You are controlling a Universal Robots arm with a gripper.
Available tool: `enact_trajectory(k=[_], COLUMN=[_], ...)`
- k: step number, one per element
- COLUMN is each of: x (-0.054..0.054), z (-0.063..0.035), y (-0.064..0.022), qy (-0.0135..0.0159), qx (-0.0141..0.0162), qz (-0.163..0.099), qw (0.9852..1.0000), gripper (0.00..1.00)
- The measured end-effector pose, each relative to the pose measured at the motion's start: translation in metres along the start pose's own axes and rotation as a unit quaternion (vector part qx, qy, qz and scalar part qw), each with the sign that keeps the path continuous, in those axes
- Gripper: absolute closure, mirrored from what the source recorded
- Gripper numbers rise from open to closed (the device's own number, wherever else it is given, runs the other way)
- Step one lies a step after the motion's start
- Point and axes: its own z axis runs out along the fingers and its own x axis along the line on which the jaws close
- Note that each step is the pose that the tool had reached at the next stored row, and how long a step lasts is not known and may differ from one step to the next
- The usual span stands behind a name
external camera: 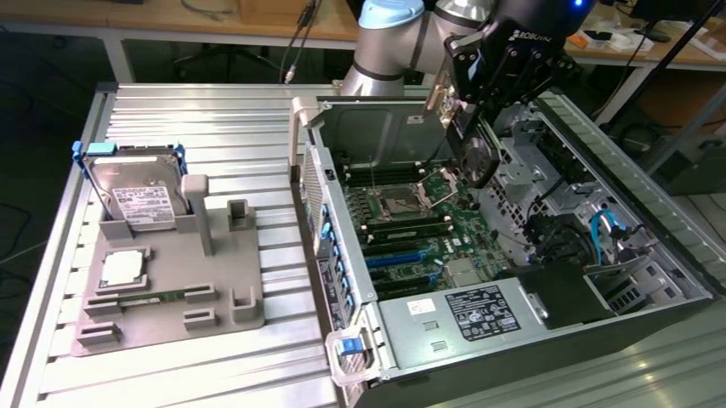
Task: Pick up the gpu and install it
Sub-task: 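Insert the gpu into the slot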
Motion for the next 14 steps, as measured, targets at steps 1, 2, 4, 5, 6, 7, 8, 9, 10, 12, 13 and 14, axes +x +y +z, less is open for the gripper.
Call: enact_trajectory(k=[1, 2, 4, 5, 6, 7, 8, 9, 10, 12, 13, 14], x=[0.0, -0.0001, -0.0001, -0.0001, -0.0001, -0.0001, -0.0001, -0.0001, -0.0001, -0.0001, -0.0001, -0.0001], z=[0.0, 0.0, 0.0, 0.0, 0.0, 0.0, 0.0, 0.0, 0.0, 0.0, 0.0, 0.0], y=[0.0, 0.0, 0.0, 0.0, 0.0, 0.0, 0.0, 0.0, 0.0, 0.0, 0.0, 0.0], qy=[0.0, 0.0, 0.0, 0.0, 0.0, 0.0005, 0.0008, 0.0011, 0.0012, 0.0016, 0.0018, 0.0019], qx=[0.0, 0.0, 0.0, 0.0, 0.0, 0.0, 0.0, 0.0, 0.0, 0.0, 0.0, 0.0], qz=[0.0, 0.0, 0.0, 0.0, 0.0, -0.007, -0.012, -0.016, -0.018, -0.023, -0.026, -0.028], qw=[1.0, 1.0, 1.0, 1.0, 1.0, 1.0, 0.9999, 0.9999, 0.9998, 0.9997, 0.9997, 0.9996], gripper=[0.73, 0.73, 0.73, 0.73, 0.73, 0.73, 0.73, 0.73, 0.73, 0.73, 0.73, 0.73])
